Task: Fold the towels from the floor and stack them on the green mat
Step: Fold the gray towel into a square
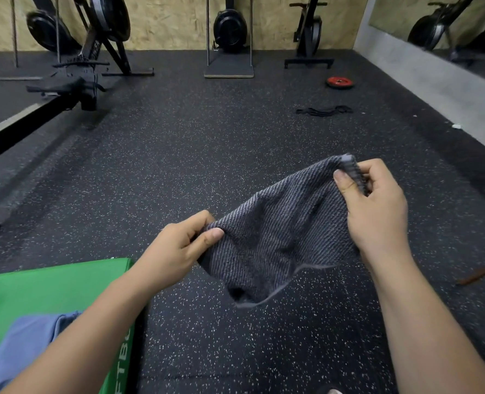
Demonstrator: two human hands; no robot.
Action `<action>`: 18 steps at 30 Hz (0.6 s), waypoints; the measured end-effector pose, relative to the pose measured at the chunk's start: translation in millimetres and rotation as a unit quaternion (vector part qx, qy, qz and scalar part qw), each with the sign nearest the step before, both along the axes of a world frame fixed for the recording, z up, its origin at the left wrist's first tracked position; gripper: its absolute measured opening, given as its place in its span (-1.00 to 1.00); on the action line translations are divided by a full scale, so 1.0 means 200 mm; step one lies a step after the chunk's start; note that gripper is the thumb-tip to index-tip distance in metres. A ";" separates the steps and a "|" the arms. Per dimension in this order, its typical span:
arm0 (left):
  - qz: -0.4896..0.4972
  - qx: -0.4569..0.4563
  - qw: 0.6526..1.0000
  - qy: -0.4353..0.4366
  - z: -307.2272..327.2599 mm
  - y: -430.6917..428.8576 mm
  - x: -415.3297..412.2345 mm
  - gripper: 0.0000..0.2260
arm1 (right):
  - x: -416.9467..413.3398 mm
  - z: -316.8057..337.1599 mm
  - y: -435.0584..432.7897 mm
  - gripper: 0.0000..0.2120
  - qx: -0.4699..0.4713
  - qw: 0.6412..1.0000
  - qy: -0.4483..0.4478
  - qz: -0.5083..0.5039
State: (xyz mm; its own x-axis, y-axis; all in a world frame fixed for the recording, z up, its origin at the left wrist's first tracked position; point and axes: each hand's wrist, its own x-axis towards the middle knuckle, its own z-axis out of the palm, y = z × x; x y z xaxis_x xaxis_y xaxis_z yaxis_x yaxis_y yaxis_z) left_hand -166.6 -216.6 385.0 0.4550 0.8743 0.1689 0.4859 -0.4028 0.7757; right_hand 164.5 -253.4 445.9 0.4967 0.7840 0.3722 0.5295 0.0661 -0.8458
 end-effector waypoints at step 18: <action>0.150 0.065 0.964 0.207 -0.02 0.09 -0.10 -0.56 | -0.08 -0.02 -0.03 -0.91 0.000 1.000 0.003 0.023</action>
